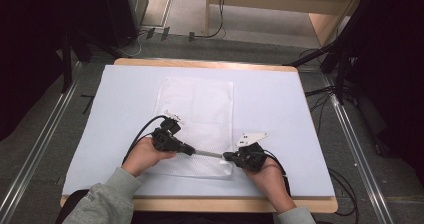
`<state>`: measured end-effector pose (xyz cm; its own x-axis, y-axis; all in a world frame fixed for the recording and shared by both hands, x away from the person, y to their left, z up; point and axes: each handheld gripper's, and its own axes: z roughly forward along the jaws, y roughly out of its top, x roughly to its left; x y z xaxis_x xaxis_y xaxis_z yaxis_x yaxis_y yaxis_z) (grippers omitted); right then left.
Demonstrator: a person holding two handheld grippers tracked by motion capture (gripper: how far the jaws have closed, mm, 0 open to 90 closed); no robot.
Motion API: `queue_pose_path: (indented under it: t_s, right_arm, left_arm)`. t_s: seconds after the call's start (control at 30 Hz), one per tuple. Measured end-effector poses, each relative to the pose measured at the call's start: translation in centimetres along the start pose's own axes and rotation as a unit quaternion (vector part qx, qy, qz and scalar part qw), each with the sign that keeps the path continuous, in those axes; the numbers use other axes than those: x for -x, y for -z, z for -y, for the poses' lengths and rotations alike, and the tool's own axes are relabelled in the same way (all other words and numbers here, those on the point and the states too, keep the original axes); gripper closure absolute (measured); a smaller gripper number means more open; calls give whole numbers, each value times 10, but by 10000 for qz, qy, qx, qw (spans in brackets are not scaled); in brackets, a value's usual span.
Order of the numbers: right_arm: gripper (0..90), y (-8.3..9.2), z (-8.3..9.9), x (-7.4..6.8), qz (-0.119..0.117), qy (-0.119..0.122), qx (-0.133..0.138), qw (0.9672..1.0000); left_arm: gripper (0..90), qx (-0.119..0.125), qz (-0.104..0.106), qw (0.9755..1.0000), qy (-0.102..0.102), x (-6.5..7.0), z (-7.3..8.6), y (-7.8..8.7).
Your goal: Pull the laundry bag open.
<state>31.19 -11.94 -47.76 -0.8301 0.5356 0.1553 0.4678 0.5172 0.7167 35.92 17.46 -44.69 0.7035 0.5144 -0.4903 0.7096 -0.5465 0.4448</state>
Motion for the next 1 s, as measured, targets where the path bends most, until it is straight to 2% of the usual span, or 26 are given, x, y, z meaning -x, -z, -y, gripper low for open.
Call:
queue_pose_path:
  t_s: [0.4,0.43,0.5,0.53,0.7,1.0]
  right_arm:
    - [900,0,-1,0,4,12,-21,10000]
    - [900,0,-1,0,0,6,-20,10000]
    - [900,0,-1,0,-27,10,-26,10000]
    - [900,-1,-1,0,-27,2,-25,10000]
    - [900,-1,-1,0,-28,42,-27,10000]
    - [900,-1,-1,1,-50,32,-23,10000]
  left_arm:
    - [879,-30,10,10000,38,-4,7,10]
    - [879,0,72,9999,75,-5,8,11]
    - [879,-39,11,10000,80,-6,9,14]
    - [879,-9,47,9999,122,-7,10,15]
    - [879,48,-30,9996,268,-16,17,27]
    - [879,123,-103,9994,319,-23,26,41]
